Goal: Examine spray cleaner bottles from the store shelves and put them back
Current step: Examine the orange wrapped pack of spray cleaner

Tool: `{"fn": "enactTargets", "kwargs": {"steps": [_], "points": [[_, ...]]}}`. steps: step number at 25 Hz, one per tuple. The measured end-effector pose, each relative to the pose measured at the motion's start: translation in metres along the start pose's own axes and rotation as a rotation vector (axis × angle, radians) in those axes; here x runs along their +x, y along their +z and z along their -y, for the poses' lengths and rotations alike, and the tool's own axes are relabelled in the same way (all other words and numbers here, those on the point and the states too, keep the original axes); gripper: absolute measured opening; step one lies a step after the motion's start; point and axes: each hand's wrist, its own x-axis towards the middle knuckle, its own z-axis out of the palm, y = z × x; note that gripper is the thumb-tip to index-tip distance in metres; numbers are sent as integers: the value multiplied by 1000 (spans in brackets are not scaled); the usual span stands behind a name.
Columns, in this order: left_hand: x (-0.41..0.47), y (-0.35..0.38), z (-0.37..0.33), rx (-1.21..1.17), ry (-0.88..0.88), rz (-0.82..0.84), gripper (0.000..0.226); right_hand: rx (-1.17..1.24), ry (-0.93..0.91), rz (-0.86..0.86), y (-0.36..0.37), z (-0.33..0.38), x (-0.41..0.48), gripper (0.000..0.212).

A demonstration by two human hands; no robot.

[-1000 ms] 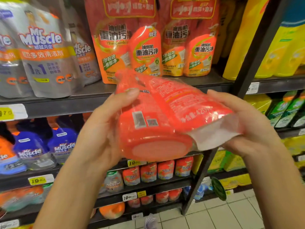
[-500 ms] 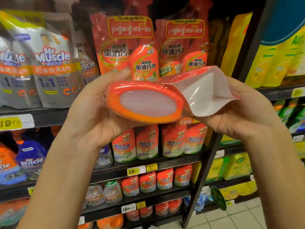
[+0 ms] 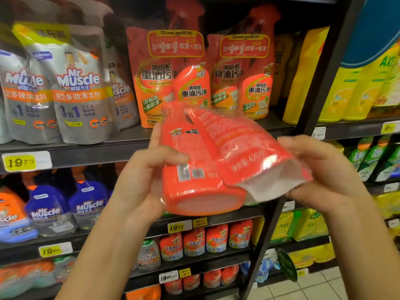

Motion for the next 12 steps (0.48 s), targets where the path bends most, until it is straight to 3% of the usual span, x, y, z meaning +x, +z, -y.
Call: {"fn": "enactTargets", "kwargs": {"steps": [5, 9, 12], "points": [[-8, -11, 19, 100, 121, 139, 107, -77, 2, 78, -11, -16, -6, 46], [-11, -22, 29, 225, 215, 257, 100, -163, -90, -19, -20, -31, -15, 70], [-10, -25, 42, 226, 239, 236, 102, -214, -147, -42, -21, -39, -23, 82]]}}
